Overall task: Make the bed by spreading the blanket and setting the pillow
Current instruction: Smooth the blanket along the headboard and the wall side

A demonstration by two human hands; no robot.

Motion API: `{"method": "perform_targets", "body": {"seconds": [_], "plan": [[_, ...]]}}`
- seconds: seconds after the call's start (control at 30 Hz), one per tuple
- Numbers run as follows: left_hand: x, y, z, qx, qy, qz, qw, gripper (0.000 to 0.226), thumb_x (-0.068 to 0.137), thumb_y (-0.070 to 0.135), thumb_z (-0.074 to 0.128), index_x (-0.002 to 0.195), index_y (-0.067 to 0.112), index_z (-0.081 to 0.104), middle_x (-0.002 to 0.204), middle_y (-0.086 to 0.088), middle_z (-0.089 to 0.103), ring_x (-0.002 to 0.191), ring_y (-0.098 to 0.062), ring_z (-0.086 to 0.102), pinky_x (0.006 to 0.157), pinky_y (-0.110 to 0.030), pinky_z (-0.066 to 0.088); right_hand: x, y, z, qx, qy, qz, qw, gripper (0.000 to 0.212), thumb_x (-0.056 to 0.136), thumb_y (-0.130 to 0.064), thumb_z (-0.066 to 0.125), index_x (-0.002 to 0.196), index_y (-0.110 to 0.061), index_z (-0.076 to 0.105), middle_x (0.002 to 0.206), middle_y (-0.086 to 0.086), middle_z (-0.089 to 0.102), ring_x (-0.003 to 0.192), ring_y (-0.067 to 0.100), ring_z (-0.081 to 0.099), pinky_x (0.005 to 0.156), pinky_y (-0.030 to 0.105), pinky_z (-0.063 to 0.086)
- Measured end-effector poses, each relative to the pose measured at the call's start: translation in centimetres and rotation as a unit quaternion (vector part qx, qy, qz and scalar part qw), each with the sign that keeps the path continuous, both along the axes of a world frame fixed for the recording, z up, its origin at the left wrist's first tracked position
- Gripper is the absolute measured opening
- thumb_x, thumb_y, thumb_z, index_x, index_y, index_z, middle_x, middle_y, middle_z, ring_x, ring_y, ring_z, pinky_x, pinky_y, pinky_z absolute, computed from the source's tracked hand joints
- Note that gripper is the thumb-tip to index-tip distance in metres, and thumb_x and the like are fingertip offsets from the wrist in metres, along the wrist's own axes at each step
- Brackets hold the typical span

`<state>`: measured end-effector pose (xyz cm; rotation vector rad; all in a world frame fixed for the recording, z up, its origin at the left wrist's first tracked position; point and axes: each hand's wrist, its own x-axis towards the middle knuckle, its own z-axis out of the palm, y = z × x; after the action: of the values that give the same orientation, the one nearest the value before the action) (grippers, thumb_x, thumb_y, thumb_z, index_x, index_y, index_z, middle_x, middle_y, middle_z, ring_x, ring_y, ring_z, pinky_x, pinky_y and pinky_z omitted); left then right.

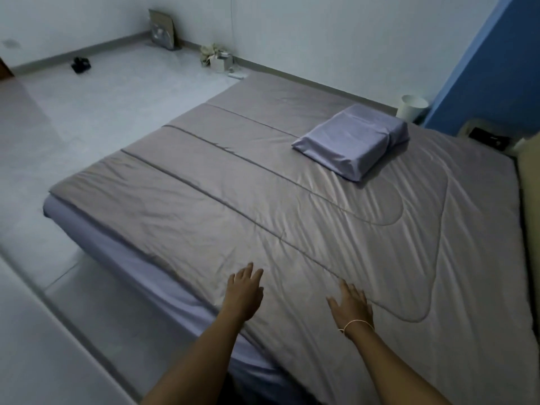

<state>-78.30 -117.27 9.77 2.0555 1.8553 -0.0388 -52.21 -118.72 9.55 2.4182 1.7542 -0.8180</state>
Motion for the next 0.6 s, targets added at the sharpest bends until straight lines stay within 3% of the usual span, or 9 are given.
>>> {"method": "perform_targets", "body": {"seconds": [0.3, 0.43, 0.53, 0.6], "plan": [[-13.9, 5.7, -1.0, 0.004, 0.008, 0.024, 1.0, 0.049, 0.1, 0.032, 0.038, 0.146, 0.019, 0.028, 0.158, -0.01, 0.018, 0.141, -0.026, 0.026, 0.113, -0.041, 0.022, -13.6, 6.7, -1.6, -0.028, 0.005, 0.03, 0.999, 0.064, 0.098, -0.049, 0.033, 0.152, -0.027, 0.007, 0.161, 0.003, 0.011, 0.147, 0.026, 0.008, 0.118, 0.051, 0.013], [-20.8, 7.6, 0.1, 0.033, 0.005, 0.064, 0.997, 0.048, 0.099, 0.032, 0.039, 0.145, 0.019, 0.031, 0.157, -0.01, 0.021, 0.14, -0.026, 0.029, 0.113, -0.041, 0.023, -20.4, 11.5, -1.0, 0.005, 0.006, 0.066, 0.998, 0.065, 0.097, -0.052, 0.033, 0.152, -0.026, 0.01, 0.16, 0.003, 0.013, 0.147, 0.025, 0.011, 0.118, 0.049, 0.014], [-26.3, 9.3, 1.5, 0.066, 0.0, 0.112, 0.991, 0.047, 0.096, 0.03, 0.047, 0.14, 0.016, 0.041, 0.153, -0.015, 0.03, 0.131, -0.031, 0.043, 0.108, -0.044, 0.032, -26.3, 15.5, -0.5, 0.021, 0.012, 0.111, 0.994, 0.063, 0.097, -0.052, 0.034, 0.151, -0.026, 0.016, 0.16, 0.003, 0.016, 0.146, 0.025, 0.014, 0.118, 0.047, 0.016], [-29.7, 10.1, 2.2, 0.094, -0.002, 0.151, 0.984, 0.044, 0.093, 0.027, 0.054, 0.134, 0.013, 0.049, 0.147, -0.017, 0.039, 0.113, -0.035, 0.058, 0.1, -0.046, 0.04, -30.0, 17.1, -0.3, 0.033, 0.024, 0.136, 0.99, 0.06, 0.096, -0.05, 0.037, 0.149, -0.025, 0.024, 0.158, 0.003, 0.023, 0.144, 0.024, 0.021, 0.116, 0.046, 0.019]]}}
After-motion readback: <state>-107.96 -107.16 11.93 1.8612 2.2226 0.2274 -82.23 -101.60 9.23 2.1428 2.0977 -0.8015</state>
